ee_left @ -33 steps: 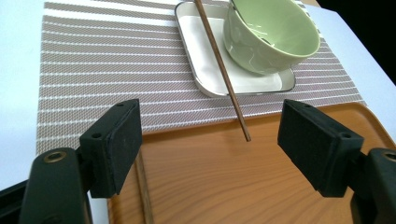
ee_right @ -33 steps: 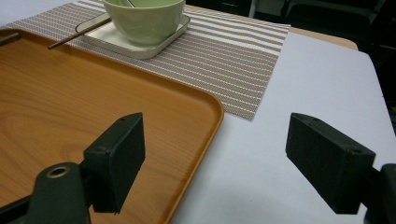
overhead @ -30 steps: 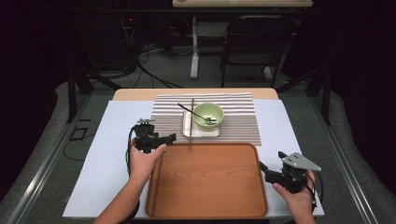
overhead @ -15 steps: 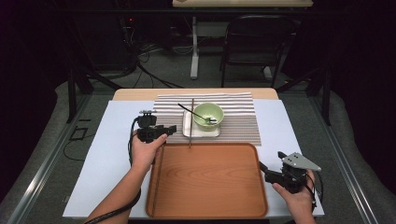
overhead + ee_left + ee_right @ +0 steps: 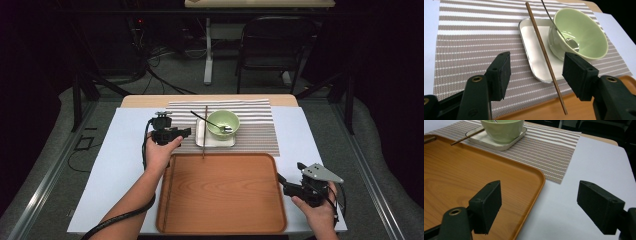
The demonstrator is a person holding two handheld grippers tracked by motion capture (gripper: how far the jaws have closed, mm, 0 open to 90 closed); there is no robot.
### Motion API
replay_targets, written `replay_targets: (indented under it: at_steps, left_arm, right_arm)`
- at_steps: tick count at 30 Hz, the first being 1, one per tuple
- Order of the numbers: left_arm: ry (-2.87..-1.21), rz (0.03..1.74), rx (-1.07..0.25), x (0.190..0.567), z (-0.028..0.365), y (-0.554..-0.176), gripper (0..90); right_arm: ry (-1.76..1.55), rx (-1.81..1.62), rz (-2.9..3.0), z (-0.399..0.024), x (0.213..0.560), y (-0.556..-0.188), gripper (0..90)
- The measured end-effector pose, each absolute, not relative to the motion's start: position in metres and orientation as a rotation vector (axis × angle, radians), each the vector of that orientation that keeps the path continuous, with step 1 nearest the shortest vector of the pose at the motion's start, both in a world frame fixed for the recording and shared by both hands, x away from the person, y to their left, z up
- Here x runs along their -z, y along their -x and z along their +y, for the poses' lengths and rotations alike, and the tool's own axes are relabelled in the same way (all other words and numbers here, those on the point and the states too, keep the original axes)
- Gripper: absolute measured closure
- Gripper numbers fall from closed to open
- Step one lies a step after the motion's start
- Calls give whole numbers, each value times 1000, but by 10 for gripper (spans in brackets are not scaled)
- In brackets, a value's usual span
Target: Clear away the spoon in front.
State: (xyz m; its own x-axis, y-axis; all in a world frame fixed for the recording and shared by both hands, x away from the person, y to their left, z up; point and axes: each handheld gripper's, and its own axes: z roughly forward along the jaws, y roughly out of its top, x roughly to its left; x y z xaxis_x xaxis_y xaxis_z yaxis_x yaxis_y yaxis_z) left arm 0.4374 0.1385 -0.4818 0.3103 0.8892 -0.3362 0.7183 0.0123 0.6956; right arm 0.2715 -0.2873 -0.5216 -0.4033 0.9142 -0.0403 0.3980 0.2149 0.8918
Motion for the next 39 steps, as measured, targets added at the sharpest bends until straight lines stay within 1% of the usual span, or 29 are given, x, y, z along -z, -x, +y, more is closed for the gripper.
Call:
replay_targets:
  at_steps: [10, 16, 19, 25, 32, 39]
  left_arm:
    - [-1724, 1499, -240, 492, 139, -454, 473]
    - [-1722, 1518, -238, 497, 138, -462, 483]
    - [-1713, 1523, -237, 498, 136, -466, 479]
    - [-1710, 1516, -228, 503, 129, -475, 437]
    - [-1770, 1510, -224, 512, 113, -482, 401]
    - [-1829, 1505, -210, 521, 99, -486, 396]
  right_arm:
    - [-1210, -1139, 1911, -288, 522, -272, 196]
    - [-1207, -1140, 1913, -288, 522, -272, 196]
    - [-1207, -1140, 1911, -289, 522, -272, 196]
    - [-1208, -1142, 1908, -289, 521, -272, 196]
    - [-1204, -1142, 1908, -289, 521, -271, 196]
    - [-1205, -1141, 1908, -290, 521, -271, 197]
